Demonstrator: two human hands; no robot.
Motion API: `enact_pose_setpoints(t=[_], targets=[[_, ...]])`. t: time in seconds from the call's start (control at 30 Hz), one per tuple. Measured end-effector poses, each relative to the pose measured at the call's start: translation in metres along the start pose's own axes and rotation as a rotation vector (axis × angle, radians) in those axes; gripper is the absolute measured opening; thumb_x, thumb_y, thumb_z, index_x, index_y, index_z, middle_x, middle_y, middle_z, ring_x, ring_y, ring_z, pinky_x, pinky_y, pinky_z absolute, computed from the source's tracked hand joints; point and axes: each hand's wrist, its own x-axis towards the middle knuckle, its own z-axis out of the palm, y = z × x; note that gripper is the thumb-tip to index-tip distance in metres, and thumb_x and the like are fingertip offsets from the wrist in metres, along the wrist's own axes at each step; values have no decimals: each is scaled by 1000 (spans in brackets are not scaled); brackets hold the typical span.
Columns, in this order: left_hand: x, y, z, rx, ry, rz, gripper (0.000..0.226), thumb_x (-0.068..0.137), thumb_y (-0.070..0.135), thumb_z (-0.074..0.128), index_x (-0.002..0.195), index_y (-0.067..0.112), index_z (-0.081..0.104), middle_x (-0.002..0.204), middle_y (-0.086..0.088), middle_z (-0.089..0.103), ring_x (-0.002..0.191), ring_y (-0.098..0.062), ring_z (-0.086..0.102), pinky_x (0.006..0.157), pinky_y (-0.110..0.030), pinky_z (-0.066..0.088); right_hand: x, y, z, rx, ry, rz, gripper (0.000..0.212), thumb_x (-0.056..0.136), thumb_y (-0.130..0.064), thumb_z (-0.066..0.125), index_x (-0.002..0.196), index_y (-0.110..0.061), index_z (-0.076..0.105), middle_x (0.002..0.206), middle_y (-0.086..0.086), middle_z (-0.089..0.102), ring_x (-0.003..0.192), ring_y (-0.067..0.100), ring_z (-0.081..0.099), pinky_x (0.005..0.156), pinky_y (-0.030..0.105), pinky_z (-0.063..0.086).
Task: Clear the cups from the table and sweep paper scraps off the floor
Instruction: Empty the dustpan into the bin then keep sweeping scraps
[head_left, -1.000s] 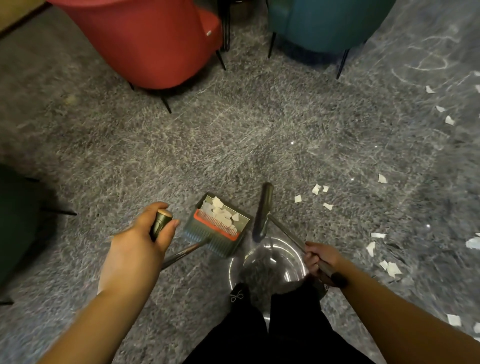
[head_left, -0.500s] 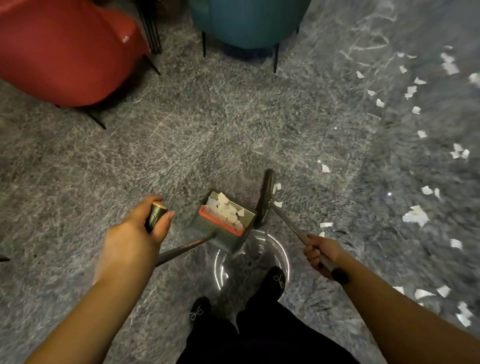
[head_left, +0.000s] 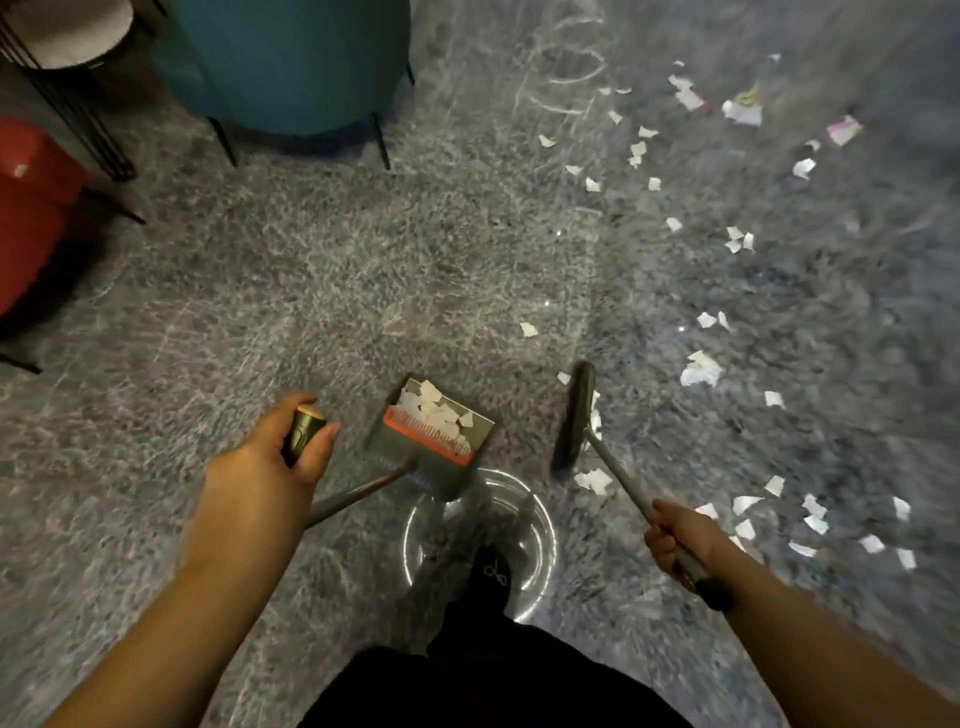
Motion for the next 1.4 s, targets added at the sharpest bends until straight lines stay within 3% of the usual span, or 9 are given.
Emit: enact_pose_setpoints(t=[0.17,0.3,0.4,0.5,0.6,0.73,0.93,1.2,1.4], targets=[[19,27,14,-32,-29,62,34,90,42,60,123,38,56,66,18,52,53,-7,52,46,-22,38,-2,-5,-34,68,67,-70,25,103,-9,25,82,-14,37,60,3,30,24,6,30,29,11,25],[37,42,18,-45,-26,116,31,90,40,61,121,35,57,67,8,54,53,-11,53,49,-23,39,-8,-11,-35,171,27,-96,24,101,-3,23,86,-15,38,65,3,29,25,6,32,29,12,28],[53,51,19,-39,-68,137,33,90,45,59,122,41,54,72,4,59,50,-19,57,47,-28,45,-11,-14,-26,237,-36,-90,24,100,-2,25,101,-19,42,64,4,29,27,6,33,29,13,28],[69,56,16,-29,-115,180,35,88,53,54,122,46,50,69,13,59,44,-15,56,38,-26,41,-12,-22,-5,218,-72,-95,28,101,-6,30,119,-26,39,63,3,30,29,6,32,30,12,26],[92,58,12,-108,-160,152,44,76,64,48,118,50,51,76,13,60,53,-18,60,48,-37,53,-12,-39,24,173,-93,-101,36,101,-6,32,128,-28,40,59,1,31,31,5,31,31,12,24],[131,55,7,-133,-216,103,36,77,59,54,113,56,52,80,17,57,62,-19,61,54,-44,57,-3,-68,70,86,-93,-111,44,99,-3,34,137,-26,38,59,2,32,31,5,30,31,12,23],[178,47,2,-16,-255,205,37,85,45,63,122,41,57,75,26,52,63,7,51,53,-14,40,18,-103,120,51,-134,-46,53,98,-1,29,144,-27,32,59,2,31,30,5,30,32,10,23],[214,54,4,31,-309,244,40,86,34,70,125,35,60,90,7,70,62,12,47,58,-9,40,35,-142,146,77,-179,18,46,100,-4,29,141,-25,34,55,0,32,29,4,30,31,7,23],[219,85,19,14,-286,234,38,82,47,63,120,43,59,72,31,53,60,14,53,55,-9,40,49,-164,119,146,-161,50,46,102,-9,30,146,-25,30,49,-1,33,25,4,29,30,5,24]])
